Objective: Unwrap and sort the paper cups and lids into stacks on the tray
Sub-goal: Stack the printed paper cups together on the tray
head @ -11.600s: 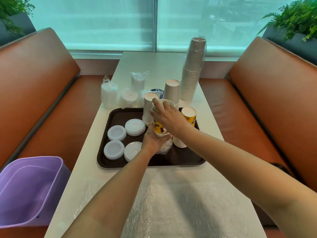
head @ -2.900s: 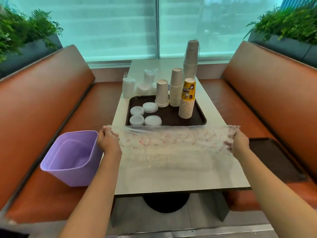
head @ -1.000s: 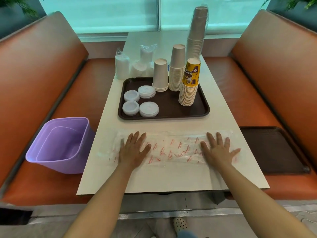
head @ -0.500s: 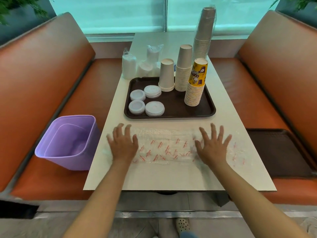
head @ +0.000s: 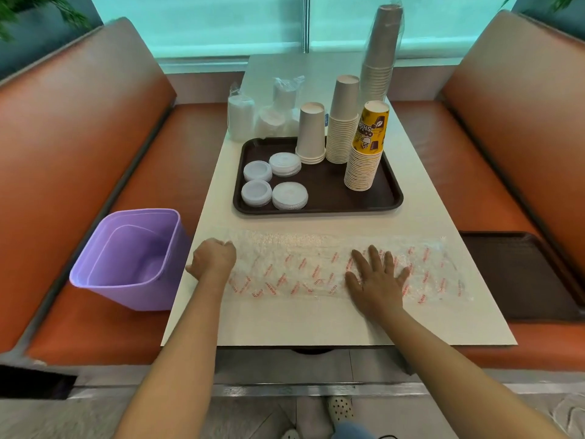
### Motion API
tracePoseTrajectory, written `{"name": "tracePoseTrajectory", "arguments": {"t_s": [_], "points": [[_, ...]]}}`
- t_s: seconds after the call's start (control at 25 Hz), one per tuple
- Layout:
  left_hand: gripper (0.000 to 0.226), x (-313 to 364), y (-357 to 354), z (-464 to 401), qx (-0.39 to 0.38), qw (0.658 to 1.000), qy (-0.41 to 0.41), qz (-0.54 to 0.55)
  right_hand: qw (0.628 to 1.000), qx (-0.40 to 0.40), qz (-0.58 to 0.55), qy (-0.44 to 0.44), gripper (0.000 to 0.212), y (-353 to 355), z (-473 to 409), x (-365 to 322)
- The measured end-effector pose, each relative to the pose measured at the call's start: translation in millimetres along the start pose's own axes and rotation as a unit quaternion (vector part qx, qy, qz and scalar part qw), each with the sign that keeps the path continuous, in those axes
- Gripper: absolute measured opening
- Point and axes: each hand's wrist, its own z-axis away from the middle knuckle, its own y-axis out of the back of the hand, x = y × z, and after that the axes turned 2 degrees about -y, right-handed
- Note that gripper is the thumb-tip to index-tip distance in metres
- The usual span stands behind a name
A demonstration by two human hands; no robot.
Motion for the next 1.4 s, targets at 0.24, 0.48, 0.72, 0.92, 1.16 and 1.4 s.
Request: {"name": "tracePoseTrajectory", "arguments": {"t_s": [0.24, 0.48, 0.72, 0.92, 1.16, 1.4], "points": [[0.024, 5.4, 23.8, -12.2, -0.133, 0.894, 0.114, 0.413, 1.000, 0.002, 0.001, -0.002, 0.056, -1.0, 0.6, 1.2], [0.029, -2.2, 32.1, -12.2, -0.172, 0.893, 0.143, 0.389, 1.000, 0.005, -0.002, 0.000, 0.056, 0.4, 1.0, 0.5], [0.022, -1.3, 27.7, -1.8, -0.156, 0.869, 0.041, 0.467, 1.000, 0.005, 0.002, 0.001, 0.056, -0.2, 1.5, 0.7], [0.029, -8.1, 30.2, -7.7, -0.239, 0.825, -0.032, 0.512, 1.000, 0.008, -0.003, 0.001, 0.055, -1.1, 0.5, 1.4], [0.022, -11.9, 30.9, -7.2, -0.071, 0.923, -0.094, 0.366, 1.000, 0.010, 0.002, -0.001, 0.055, -1.0, -0.2, 1.1], [0.050, -10.5, 9.5, 13.0, 0.187, 0.972, -0.134, -0.043, 1.000, 0.007, 0.011, -0.008, 0.056, -2.0, -0.4, -0.7]]}}
